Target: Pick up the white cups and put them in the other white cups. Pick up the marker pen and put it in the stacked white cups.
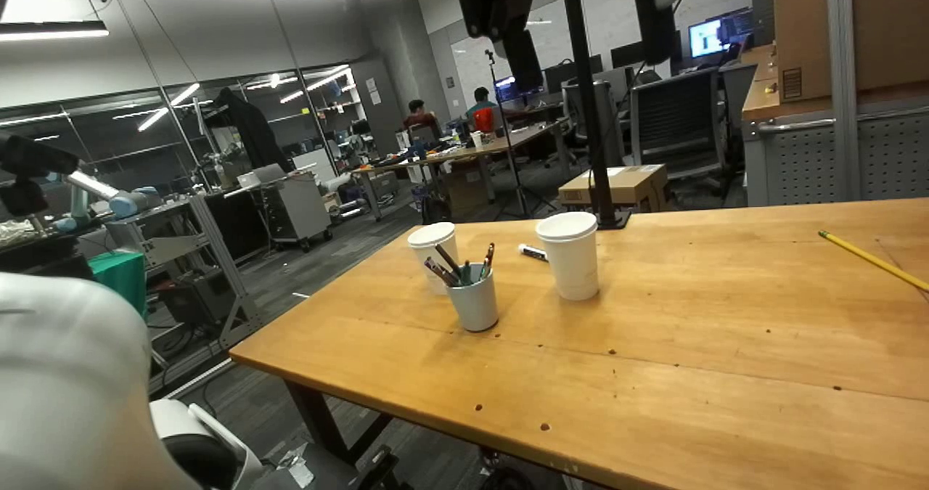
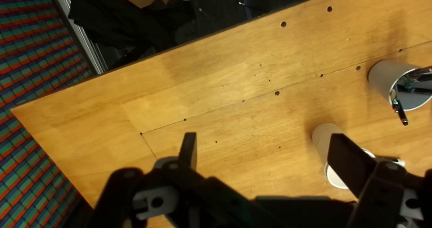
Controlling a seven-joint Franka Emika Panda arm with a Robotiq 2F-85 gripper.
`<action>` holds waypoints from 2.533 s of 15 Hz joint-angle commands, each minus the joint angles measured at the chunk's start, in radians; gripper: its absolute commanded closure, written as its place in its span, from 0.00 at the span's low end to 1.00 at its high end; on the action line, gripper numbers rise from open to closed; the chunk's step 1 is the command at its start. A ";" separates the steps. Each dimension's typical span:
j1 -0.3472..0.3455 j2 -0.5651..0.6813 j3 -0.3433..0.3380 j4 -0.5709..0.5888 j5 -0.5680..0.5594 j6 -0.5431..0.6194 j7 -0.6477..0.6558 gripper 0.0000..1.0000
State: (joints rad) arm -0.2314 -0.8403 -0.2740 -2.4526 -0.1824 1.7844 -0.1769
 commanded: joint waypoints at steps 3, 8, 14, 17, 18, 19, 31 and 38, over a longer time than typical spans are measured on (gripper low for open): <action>0.004 0.001 -0.002 0.003 -0.002 -0.003 0.002 0.00; 0.013 0.005 0.001 -0.007 0.001 -0.001 -0.004 0.00; 0.086 0.037 0.014 -0.050 0.055 0.031 -0.021 0.00; 0.139 0.079 0.020 -0.069 0.097 0.088 -0.035 0.00; 0.159 0.101 0.023 -0.074 0.116 0.115 -0.044 0.00; 0.176 0.121 0.026 -0.079 0.135 0.141 -0.053 0.00; 0.381 0.406 0.107 -0.084 0.381 0.475 -0.244 0.00; 0.463 0.534 0.137 -0.031 0.481 0.563 -0.433 0.00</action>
State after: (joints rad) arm 0.2086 -0.3762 -0.1447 -2.5413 0.2474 2.3081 -0.5263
